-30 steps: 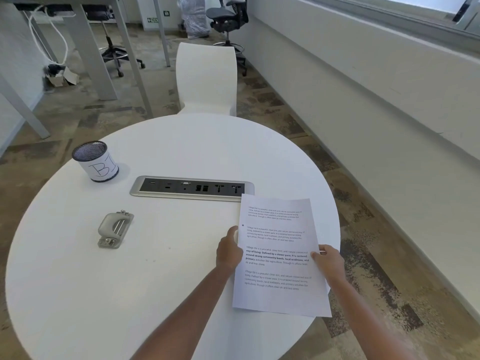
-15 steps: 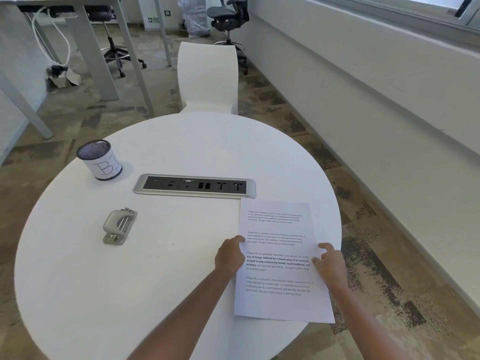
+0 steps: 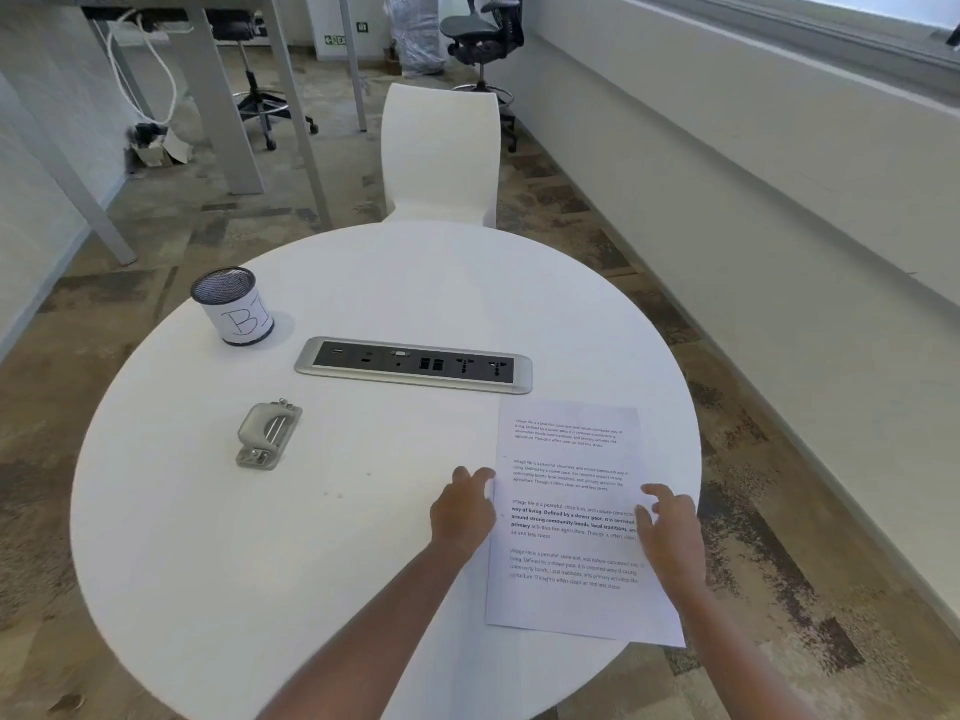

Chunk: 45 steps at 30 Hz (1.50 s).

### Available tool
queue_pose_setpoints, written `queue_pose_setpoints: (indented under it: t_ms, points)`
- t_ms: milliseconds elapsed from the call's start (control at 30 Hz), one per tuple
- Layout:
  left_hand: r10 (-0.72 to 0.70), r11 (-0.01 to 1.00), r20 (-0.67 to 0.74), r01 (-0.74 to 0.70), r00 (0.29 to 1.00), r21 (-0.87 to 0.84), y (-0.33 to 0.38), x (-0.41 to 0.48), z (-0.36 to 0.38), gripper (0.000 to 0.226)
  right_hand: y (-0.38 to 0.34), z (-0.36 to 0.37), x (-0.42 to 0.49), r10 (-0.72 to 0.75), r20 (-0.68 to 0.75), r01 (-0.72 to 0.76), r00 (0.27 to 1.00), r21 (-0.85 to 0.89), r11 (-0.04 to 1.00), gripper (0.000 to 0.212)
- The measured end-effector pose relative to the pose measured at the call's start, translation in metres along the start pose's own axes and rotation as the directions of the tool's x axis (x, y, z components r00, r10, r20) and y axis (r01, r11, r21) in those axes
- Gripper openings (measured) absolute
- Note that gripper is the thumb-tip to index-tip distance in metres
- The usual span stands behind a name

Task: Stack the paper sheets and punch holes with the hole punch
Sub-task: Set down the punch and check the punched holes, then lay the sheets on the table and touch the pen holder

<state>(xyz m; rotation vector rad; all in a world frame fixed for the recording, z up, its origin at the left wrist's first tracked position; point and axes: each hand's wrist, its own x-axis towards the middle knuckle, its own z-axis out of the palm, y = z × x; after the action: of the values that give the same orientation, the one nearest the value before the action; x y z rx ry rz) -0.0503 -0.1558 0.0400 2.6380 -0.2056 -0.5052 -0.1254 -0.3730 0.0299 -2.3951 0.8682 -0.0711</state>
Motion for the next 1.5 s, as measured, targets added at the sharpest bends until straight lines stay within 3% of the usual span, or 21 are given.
queue_pose_setpoints:
  t_ms: [300, 500, 633, 833, 1033, 1300, 1500]
  points:
    - [0.075, 0.975, -0.228, -0.024, 0.971, 0.221, -0.068, 0.0, -0.03, 0.046, -0.057, 0.035, -0.018, -0.126, -0.003, 0.125, 0.992, 0.147, 0.981, 0.02]
    - [0.165, 0.963, -0.353, -0.073, 0.921, 0.259, -0.123, 0.002, -0.066, 0.048, -0.113, 0.077, -0.039, -0.164, 0.057, 0.152, 0.985, 0.181, 0.972, 0.02]
    - [0.232, 0.924, -0.35, -0.093, 0.908, 0.37, -0.162, 0.005, -0.093, 0.053, -0.153, 0.11, -0.054, -0.183, 0.102, 0.16, 0.978, 0.196, 0.967, 0.019]
    - [0.242, 0.941, -0.409, -0.111, 0.88, 0.319, -0.214, 0.014, -0.123, 0.039, -0.2, 0.154, -0.069, -0.188, 0.143, 0.159, 0.972, 0.194, 0.968, 0.019]
    - [0.174, 0.972, -0.473, -0.076, 0.864, 0.221, -0.262, 0.027, -0.14, 0.054, -0.226, 0.179, -0.078, -0.227, 0.133, 0.219, 0.965, 0.071, 0.973, 0.022]
    - [-0.01, 0.997, -0.471, 0.043, 0.882, 0.058, -0.301, 0.048, -0.151, 0.042, -0.246, 0.185, -0.086, -0.216, 0.137, 0.234, 0.967, -0.129, 0.964, 0.022]
    - [0.014, 0.982, -0.355, 0.054, 0.935, 0.18, -0.309, 0.054, -0.153, 0.043, -0.253, 0.186, -0.089, -0.208, 0.165, 0.243, 0.964, -0.232, 0.942, 0.022]
